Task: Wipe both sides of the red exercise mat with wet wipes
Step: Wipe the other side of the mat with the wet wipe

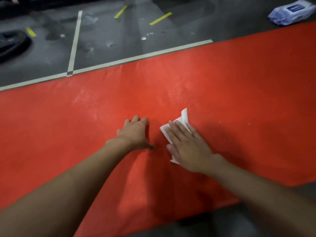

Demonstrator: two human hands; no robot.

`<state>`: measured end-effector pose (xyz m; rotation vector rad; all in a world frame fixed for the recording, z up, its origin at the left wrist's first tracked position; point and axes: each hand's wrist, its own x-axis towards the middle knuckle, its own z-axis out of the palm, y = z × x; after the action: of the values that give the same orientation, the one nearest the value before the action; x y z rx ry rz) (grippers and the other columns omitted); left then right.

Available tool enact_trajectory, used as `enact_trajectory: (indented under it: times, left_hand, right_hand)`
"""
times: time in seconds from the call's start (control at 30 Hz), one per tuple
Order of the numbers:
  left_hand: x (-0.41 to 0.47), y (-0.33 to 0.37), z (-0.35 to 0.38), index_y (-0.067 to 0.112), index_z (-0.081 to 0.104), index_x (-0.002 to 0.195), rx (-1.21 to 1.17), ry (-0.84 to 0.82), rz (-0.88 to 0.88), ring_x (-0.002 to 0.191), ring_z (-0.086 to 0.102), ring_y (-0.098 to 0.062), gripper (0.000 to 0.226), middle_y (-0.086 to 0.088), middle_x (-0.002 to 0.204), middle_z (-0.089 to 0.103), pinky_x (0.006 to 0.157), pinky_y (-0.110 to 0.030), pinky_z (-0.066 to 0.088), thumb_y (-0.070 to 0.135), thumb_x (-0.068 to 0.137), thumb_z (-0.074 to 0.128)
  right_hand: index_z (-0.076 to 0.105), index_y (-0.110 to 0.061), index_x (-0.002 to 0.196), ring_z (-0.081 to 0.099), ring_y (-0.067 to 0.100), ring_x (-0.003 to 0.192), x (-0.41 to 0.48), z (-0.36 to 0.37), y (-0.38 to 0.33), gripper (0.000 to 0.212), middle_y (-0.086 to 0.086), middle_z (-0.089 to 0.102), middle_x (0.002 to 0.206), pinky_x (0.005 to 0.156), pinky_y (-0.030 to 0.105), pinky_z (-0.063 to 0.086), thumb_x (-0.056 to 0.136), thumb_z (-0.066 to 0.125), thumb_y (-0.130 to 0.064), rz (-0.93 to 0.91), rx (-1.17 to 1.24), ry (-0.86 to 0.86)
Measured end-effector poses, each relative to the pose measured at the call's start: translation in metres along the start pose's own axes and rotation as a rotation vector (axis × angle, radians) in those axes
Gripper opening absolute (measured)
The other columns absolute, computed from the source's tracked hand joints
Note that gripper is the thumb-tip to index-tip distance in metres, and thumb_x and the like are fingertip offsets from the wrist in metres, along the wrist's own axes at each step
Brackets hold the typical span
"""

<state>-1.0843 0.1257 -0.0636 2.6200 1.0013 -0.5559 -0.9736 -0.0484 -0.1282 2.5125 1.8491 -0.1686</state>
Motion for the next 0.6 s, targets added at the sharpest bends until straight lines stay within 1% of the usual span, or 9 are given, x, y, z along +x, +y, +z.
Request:
enact_trajectory:
  times: [0.07, 0.13, 0.17, 0.23, 0.3, 0.37, 0.43, 0.47, 0.6]
  left_hand:
    - [0.006, -0.002, -0.002, 0.031, 0.042, 0.132, -0.004, 0.028, -0.01, 0.124, 0.037, -0.027, 0.088, 0.001, 0.125, 0.04, 0.089, -0.053, 0.042, 0.054, 0.059, 0.086]
    - [0.01, -0.001, 0.0, 0.031, 0.038, 0.134, 0.034, 0.054, -0.02, 0.124, 0.036, -0.028, 0.094, 0.0, 0.126, 0.039, 0.088, -0.053, 0.041, 0.054, 0.057, 0.087]
    - [0.012, 0.001, 0.001, 0.031, 0.033, 0.137, 0.063, 0.059, -0.026, 0.125, 0.035, -0.029, 0.1, -0.002, 0.13, 0.037, 0.09, -0.054, 0.041, 0.053, 0.056, 0.088]
    - [0.019, 0.005, 0.002, 0.032, 0.02, 0.148, 0.111, 0.047, -0.036, 0.134, 0.027, -0.032, 0.116, -0.007, 0.143, 0.027, 0.1, -0.058, 0.034, 0.05, 0.056, 0.089]
    - [0.026, 0.004, 0.001, 0.03, 0.004, 0.154, 0.132, 0.008, -0.022, 0.146, 0.008, -0.032, 0.13, -0.01, 0.158, 0.005, 0.112, -0.06, 0.021, 0.048, 0.058, 0.089]
    - [0.031, -0.002, 0.001, 0.026, -0.003, 0.156, 0.128, -0.044, 0.023, 0.15, -0.003, -0.032, 0.135, -0.007, 0.163, -0.009, 0.117, -0.057, 0.017, 0.046, 0.059, 0.089]
    - [0.035, -0.003, -0.001, 0.025, 0.002, 0.156, 0.12, -0.063, 0.045, 0.15, 0.001, -0.032, 0.136, -0.005, 0.164, -0.002, 0.116, -0.055, 0.024, 0.046, 0.055, 0.091]
    - [0.036, -0.002, -0.004, 0.025, 0.007, 0.155, 0.12, -0.064, 0.045, 0.149, 0.007, -0.032, 0.136, -0.005, 0.163, 0.005, 0.114, -0.055, 0.028, 0.047, 0.051, 0.092]
    - [0.045, 0.003, -0.019, 0.022, 0.03, 0.146, 0.078, -0.065, 0.053, 0.134, 0.034, -0.034, 0.119, -0.008, 0.141, 0.036, 0.107, -0.051, 0.037, 0.057, 0.049, 0.089]
  right_hand:
    - [0.007, -0.017, 0.159, -0.006, 0.017, 0.153, 0.012, -0.005, 0.03, 0.072, 0.003, 0.001, 0.167, 0.122, 0.046, -0.001, 0.095, -0.002, -0.051, 0.079, 0.001, 0.002]
    - [0.006, -0.014, 0.158, -0.006, 0.018, 0.153, 0.024, -0.009, 0.037, 0.068, 0.005, 0.0, 0.167, 0.122, 0.046, -0.003, 0.1, 0.011, -0.049, 0.367, 0.068, 0.006]
    - [0.007, -0.013, 0.158, -0.006, 0.019, 0.153, 0.028, -0.007, 0.028, 0.069, 0.006, -0.001, 0.167, 0.122, 0.047, -0.003, 0.101, 0.017, -0.049, 0.404, 0.097, 0.019]
    - [0.008, -0.014, 0.158, -0.006, 0.021, 0.153, 0.029, -0.001, 0.008, 0.071, 0.007, -0.001, 0.166, 0.122, 0.047, -0.004, 0.099, 0.013, -0.052, 0.225, 0.075, 0.054]
    - [0.013, -0.018, 0.158, -0.003, 0.018, 0.153, 0.023, -0.002, 0.015, 0.073, 0.004, 0.003, 0.167, 0.123, 0.044, -0.002, 0.095, 0.0, -0.052, 0.025, 0.02, 0.027]
    - [0.012, -0.017, 0.158, -0.002, 0.015, 0.153, 0.033, -0.006, 0.042, 0.07, 0.002, 0.005, 0.167, 0.123, 0.044, -0.001, 0.097, 0.001, -0.05, 0.108, 0.025, 0.044]
    - [0.009, -0.014, 0.158, -0.003, 0.017, 0.153, 0.045, -0.008, 0.046, 0.066, 0.006, 0.003, 0.167, 0.122, 0.045, -0.003, 0.102, 0.015, -0.049, 0.372, 0.07, 0.038]
    - [0.007, -0.013, 0.158, -0.005, 0.019, 0.153, 0.05, -0.008, 0.034, 0.068, 0.008, 0.001, 0.166, 0.122, 0.046, -0.005, 0.102, 0.019, -0.05, 0.395, 0.085, 0.046]
    - [0.008, -0.017, 0.158, -0.008, 0.017, 0.153, 0.05, -0.001, 0.011, 0.07, 0.004, 0.0, 0.167, 0.122, 0.045, -0.005, 0.098, 0.008, -0.051, 0.022, 0.007, 0.027]
